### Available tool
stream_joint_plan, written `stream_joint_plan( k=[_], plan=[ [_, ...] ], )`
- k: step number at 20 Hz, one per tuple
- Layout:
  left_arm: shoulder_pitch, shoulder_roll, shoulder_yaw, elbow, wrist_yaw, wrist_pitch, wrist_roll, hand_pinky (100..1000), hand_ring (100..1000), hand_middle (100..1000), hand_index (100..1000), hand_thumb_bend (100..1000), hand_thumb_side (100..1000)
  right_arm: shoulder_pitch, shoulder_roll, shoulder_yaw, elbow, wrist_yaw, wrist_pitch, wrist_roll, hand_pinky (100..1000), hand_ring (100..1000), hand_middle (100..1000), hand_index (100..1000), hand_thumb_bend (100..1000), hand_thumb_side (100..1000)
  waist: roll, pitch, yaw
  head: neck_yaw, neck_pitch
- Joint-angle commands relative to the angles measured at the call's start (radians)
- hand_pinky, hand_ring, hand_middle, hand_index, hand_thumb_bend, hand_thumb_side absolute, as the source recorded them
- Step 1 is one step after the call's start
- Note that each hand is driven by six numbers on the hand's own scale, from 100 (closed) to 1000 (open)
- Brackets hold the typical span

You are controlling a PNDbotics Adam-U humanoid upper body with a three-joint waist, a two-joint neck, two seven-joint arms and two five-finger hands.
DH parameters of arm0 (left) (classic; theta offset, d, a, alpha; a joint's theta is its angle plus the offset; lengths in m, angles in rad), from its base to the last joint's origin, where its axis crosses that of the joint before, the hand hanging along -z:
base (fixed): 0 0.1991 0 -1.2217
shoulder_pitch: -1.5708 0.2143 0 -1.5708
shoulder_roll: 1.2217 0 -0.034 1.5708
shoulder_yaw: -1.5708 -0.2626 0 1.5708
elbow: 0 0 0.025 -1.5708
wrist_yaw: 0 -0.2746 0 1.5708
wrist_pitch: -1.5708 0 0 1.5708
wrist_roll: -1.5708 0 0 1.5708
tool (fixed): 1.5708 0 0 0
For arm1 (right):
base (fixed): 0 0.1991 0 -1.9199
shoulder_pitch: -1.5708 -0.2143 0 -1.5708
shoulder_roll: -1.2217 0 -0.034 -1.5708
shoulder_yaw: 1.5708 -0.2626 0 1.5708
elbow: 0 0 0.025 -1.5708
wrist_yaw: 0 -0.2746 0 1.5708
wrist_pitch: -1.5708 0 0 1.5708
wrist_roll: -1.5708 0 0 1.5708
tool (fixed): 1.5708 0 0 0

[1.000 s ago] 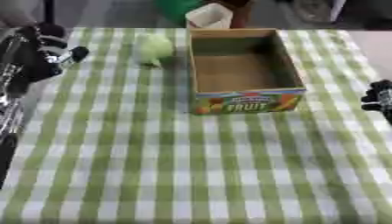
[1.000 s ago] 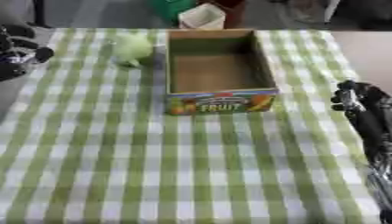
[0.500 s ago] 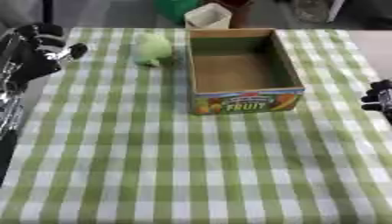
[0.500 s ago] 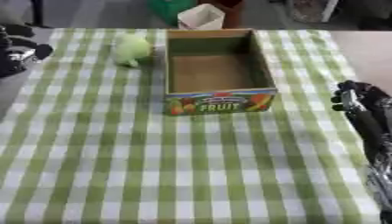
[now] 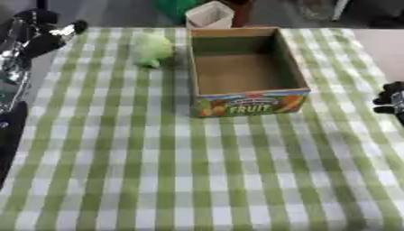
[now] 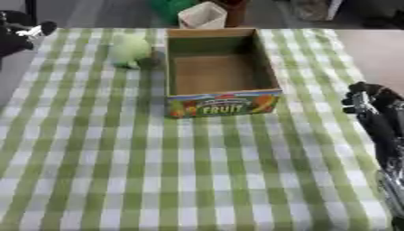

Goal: Pick up objects on the table and place them in the box.

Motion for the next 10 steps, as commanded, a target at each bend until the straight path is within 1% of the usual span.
stream_joint_plan(
  k=[1,3,6,8,10],
  plan=[
    [-0.074,0.020,0.009,0.121,-0.027,-0.001,0.069,536,671,652,678,795,293,-0.020,-0.015,0.000,-0.014,-0.008,-0.001,0.008,614,623,562,664,100,554,0.004,-0.010,-0.012,0.012,-0.015],
    [-0.112,0.014,0.004,0.195,-0.047,-0.005,0.112,537,670,651,680,795,286,-0.027,-0.015,0.004,-0.015,-0.009,-0.001,0.012,614,623,562,664,100,554,0.006,-0.005,-0.026,0.017,-0.020],
    [-0.167,0.001,-0.012,0.284,-0.108,-0.011,0.167,539,670,650,682,796,277,-0.036,-0.013,0.009,-0.015,-0.010,0.000,0.017,614,623,562,664,100,556,0.010,0.003,-0.050,0.026,-0.030],
    [-0.198,-0.007,-0.026,0.317,-0.170,-0.018,0.180,543,670,651,682,798,262,-0.042,-0.011,0.012,-0.015,-0.011,0.001,0.020,614,623,562,664,100,556,0.013,0.009,-0.065,0.032,-0.036],
    [-0.224,-0.015,-0.044,0.331,-0.257,-0.024,0.172,553,673,653,690,815,242,-0.046,-0.011,0.014,-0.015,-0.011,0.001,0.022,614,623,562,664,100,557,0.017,0.013,-0.078,0.036,-0.039]
  ],
)
